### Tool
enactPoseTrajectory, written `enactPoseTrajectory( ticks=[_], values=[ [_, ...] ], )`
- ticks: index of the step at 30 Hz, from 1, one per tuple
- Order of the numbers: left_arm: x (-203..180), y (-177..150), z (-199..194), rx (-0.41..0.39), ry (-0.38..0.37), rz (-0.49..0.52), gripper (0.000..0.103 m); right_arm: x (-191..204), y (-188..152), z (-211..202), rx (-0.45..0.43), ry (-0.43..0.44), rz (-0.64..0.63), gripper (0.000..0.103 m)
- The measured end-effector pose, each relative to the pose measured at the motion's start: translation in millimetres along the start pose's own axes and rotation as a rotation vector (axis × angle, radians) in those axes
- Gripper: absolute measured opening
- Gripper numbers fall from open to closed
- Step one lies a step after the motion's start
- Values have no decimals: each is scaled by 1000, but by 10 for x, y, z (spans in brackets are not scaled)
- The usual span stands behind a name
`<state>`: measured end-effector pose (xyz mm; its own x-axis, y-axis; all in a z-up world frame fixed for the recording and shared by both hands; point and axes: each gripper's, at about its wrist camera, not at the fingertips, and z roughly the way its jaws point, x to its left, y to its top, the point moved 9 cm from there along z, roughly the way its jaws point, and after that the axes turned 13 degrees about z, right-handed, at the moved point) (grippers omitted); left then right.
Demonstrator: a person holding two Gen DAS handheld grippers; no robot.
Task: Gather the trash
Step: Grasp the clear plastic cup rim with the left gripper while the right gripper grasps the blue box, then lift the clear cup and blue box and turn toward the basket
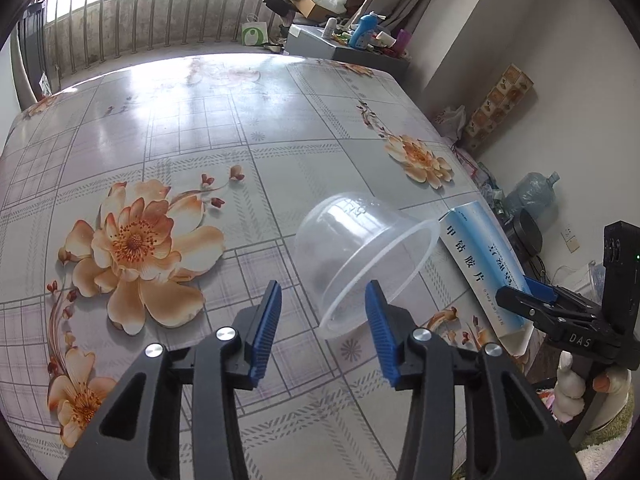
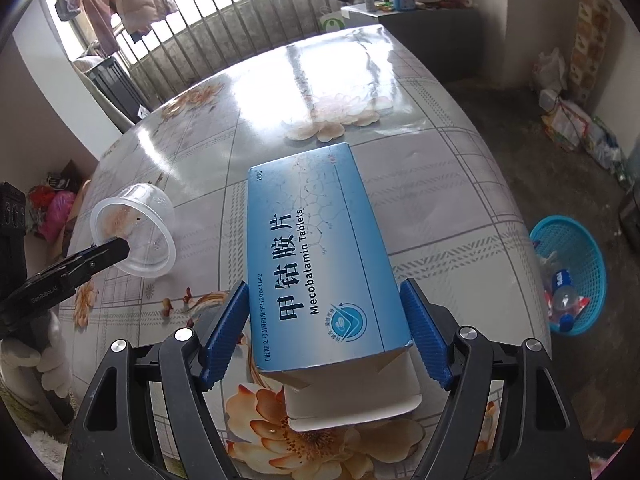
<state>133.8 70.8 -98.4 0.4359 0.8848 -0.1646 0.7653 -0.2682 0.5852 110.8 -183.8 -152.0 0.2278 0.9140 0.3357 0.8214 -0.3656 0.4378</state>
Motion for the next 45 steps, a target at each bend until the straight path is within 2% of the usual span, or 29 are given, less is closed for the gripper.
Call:
enactPoseTrajectory(
  ticks=[2, 8, 12, 14, 21, 33, 40, 45],
  values=[
    [-15, 21, 73, 15, 20, 4, 42, -40, -1, 1, 6, 15, 17, 73],
    [-54, 117, 180, -6, 62, -23, 41, -2, 17, 60, 15, 68, 50, 74],
    [-100, 152, 236, 11, 97, -4, 19, -7, 15, 66, 17, 88, 51, 74],
    [-128, 172, 242, 13, 108, 6, 12, 6, 8, 51, 13, 87, 37, 75],
    [-203, 193, 234, 17, 158, 31, 5, -3, -40, 38, 8, 95, 14, 75],
    [-429, 313, 260, 20, 193, 114, 5, -108, -36, -38, -6, 110, 27, 71],
    [-530, 350, 303, 19, 232, 173, 5, -116, -72, -30, 17, 77, 1, 75],
    [-558, 325, 333, 30, 221, 182, 5, -71, -64, 11, 32, 44, -40, 75]
  ],
)
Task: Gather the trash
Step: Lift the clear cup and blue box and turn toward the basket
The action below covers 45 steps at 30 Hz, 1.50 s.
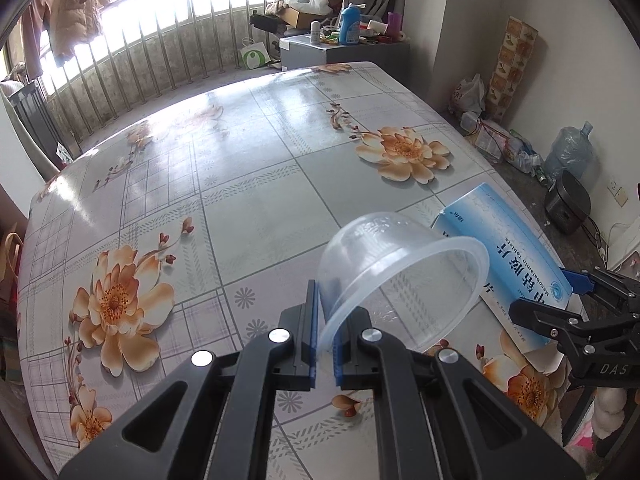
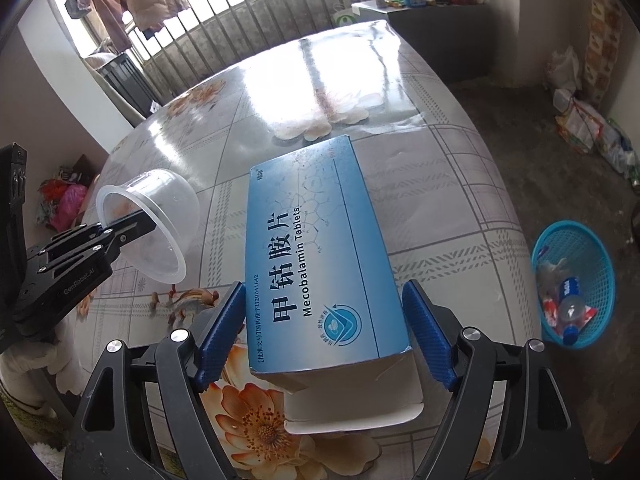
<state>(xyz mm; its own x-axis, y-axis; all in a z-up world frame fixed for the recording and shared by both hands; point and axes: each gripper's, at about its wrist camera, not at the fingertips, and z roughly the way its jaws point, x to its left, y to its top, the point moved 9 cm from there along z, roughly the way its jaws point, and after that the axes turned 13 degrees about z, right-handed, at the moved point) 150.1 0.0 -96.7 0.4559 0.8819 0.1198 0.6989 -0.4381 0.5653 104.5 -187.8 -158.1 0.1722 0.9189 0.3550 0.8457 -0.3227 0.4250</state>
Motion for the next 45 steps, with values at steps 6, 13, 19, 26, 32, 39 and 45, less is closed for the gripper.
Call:
enactPoseTrajectory(
  ticks=[6, 13, 19, 26, 32, 39, 45],
  values=[
    [-45, -83, 5, 5, -13, 2, 5, 37, -8, 54, 2, -33, -22, 76],
    [-53, -128, -11, -1, -19, 9, 5, -1, 20, 46, -16, -44, -4, 71],
    [-77, -144, -61, -12, -18, 19, 5, -6, 38, -25, -20, -25, 27, 70],
    [-103, -133, -131, -28, -14, 29, 6, -11, 58, -77, -33, -20, 40, 70],
    [-92, -136, -207, -44, -13, 27, 6, -22, 42, -96, -39, -15, 58, 70],
    [-9, -107, -342, -85, -5, 32, 5, -74, 7, -137, -40, 12, 115, 70],
    [1, -57, -416, -96, -37, 44, 5, -87, 46, -287, -85, 31, 156, 70]
  ],
)
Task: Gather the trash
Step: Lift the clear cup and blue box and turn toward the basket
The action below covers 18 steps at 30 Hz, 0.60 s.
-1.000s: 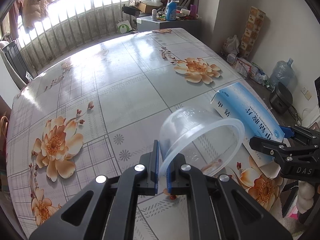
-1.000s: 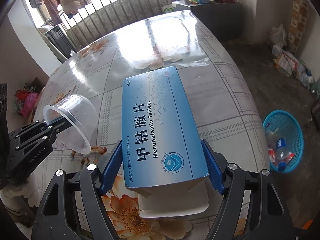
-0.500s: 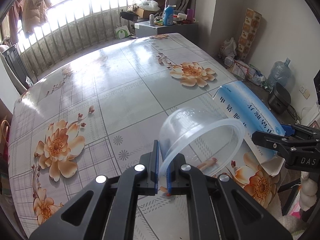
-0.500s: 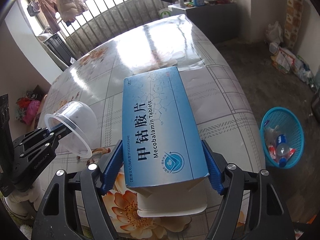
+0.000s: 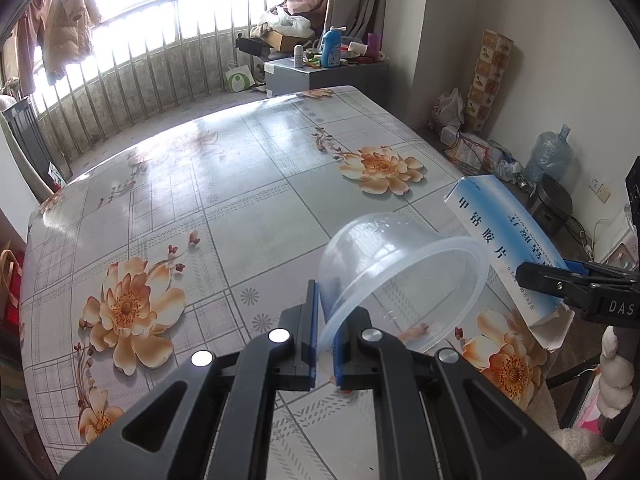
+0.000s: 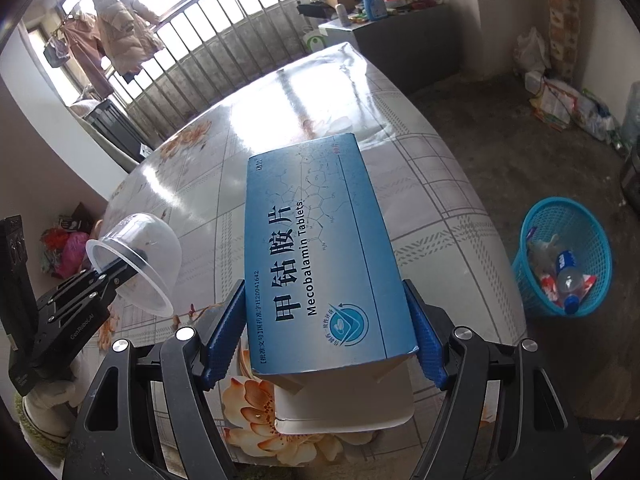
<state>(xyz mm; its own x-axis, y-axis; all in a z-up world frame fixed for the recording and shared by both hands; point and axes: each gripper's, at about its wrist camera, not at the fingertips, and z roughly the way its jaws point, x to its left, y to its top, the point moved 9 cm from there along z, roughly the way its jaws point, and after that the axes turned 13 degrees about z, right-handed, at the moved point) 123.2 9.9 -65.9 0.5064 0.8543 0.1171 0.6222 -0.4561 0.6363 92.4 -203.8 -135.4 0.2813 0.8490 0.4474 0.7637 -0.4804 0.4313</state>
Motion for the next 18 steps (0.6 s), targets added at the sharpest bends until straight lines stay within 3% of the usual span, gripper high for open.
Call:
enactPoseTrajectory(
  ticks=[4, 18],
  values=[
    [-62, 85, -24, -2, -21, 26, 5, -7, 10, -77, -9, 63, 56, 70],
    [-518, 553, -95, -51, -38, 174, 6, -227, 214, -319, -89, 113, 119, 70]
  ],
)
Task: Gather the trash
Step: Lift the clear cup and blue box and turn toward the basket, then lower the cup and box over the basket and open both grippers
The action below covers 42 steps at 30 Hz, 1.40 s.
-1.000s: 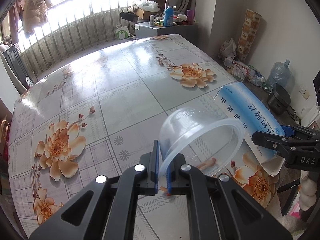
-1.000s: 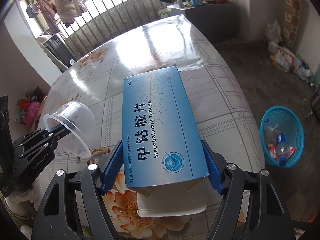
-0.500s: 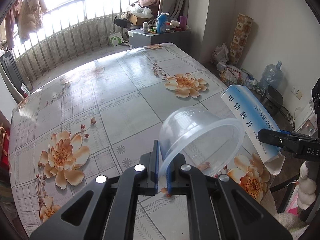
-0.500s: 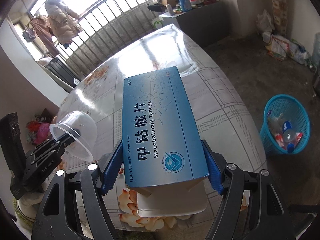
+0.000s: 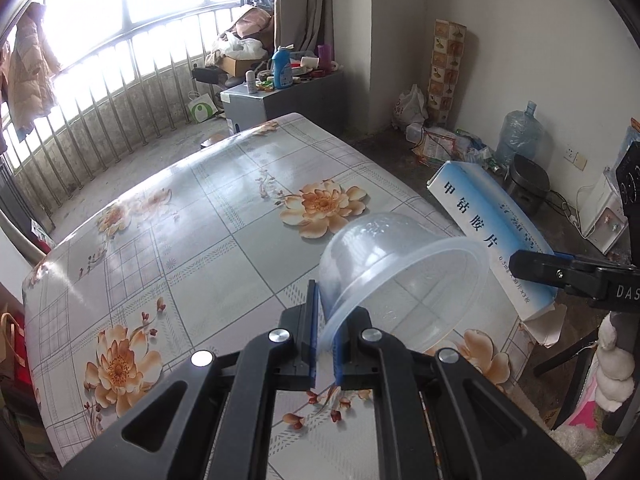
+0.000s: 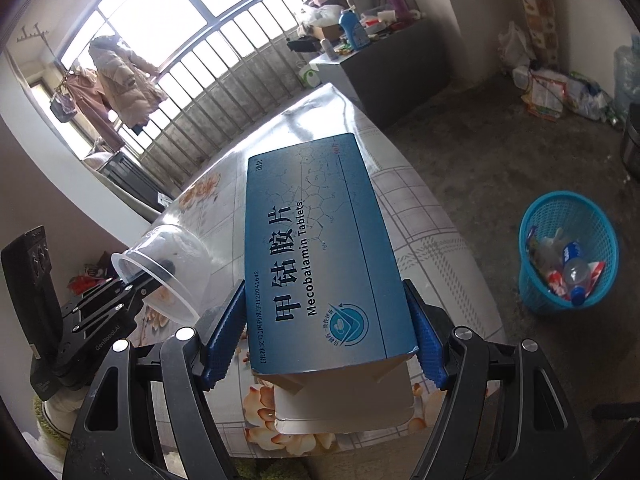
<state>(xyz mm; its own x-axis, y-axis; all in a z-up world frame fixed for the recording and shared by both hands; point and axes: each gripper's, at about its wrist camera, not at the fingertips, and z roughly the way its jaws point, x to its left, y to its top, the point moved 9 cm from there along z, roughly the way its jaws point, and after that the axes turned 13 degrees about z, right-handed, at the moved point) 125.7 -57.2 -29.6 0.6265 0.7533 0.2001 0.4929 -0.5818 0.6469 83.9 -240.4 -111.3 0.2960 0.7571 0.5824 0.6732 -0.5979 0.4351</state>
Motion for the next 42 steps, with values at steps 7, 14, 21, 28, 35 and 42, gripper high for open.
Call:
enactPoseTrajectory(
  ticks=[7, 14, 21, 28, 35, 42],
  values=[
    [-281, 277, 103, -13, -29, 93, 6, -242, 83, -121, -36, -5, 67, 70],
    [-556, 573, 262, -27, -69, 150, 6, -460, 180, -246, -75, -17, 132, 70],
    [-833, 828, 438, -29, -110, 205, 6, -667, 265, -373, -115, -34, 187, 70],
    [-1184, 1061, 623, -30, -159, 273, 6, -933, 382, -446, -142, -48, 240, 70],
    [-1691, 1346, 891, -17, -266, 312, 6, -1441, 617, -701, -225, -121, 316, 70],
    [-2304, 1645, 1431, 97, -490, 262, 6, -2398, 723, -1016, -301, -291, 474, 70]
  ],
)
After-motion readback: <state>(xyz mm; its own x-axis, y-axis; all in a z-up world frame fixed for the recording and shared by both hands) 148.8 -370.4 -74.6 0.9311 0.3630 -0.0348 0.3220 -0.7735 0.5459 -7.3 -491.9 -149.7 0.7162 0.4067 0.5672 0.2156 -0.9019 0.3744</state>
